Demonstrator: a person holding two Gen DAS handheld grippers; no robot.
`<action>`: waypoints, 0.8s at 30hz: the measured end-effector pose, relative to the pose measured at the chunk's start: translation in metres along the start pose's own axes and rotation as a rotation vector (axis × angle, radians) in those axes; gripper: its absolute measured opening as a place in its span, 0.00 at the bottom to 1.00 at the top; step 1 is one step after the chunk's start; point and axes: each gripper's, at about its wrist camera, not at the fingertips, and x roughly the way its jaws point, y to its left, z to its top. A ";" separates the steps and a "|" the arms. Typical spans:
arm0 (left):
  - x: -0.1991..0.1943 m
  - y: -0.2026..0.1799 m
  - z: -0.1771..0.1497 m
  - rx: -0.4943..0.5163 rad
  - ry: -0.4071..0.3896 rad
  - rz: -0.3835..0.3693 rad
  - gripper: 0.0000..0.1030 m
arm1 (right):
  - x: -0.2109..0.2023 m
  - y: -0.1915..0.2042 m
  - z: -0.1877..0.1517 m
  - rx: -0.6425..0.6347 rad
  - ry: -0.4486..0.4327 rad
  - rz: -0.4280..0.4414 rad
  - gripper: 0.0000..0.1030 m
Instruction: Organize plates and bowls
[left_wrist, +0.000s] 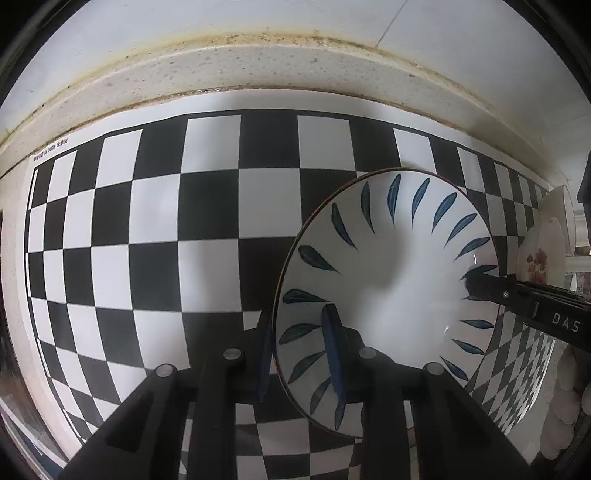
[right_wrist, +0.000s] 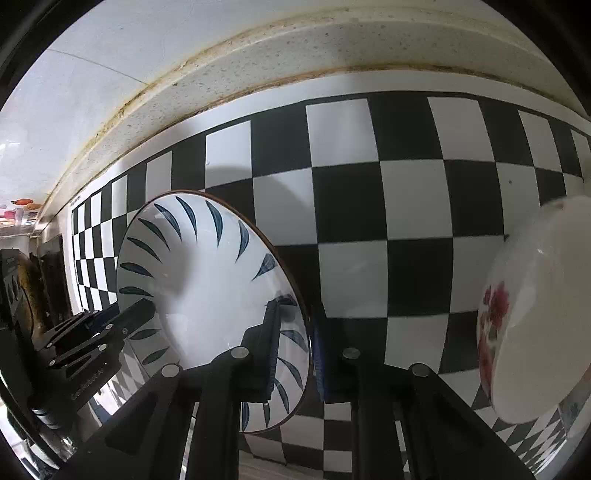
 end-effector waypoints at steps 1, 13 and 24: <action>-0.003 -0.001 -0.002 0.000 -0.006 0.001 0.23 | -0.002 0.000 -0.002 -0.001 -0.001 0.004 0.16; -0.067 -0.016 -0.025 0.018 -0.099 0.009 0.22 | -0.052 0.019 -0.044 -0.058 -0.068 0.025 0.15; -0.124 -0.041 -0.094 0.061 -0.179 0.016 0.22 | -0.108 0.007 -0.115 -0.071 -0.132 0.068 0.15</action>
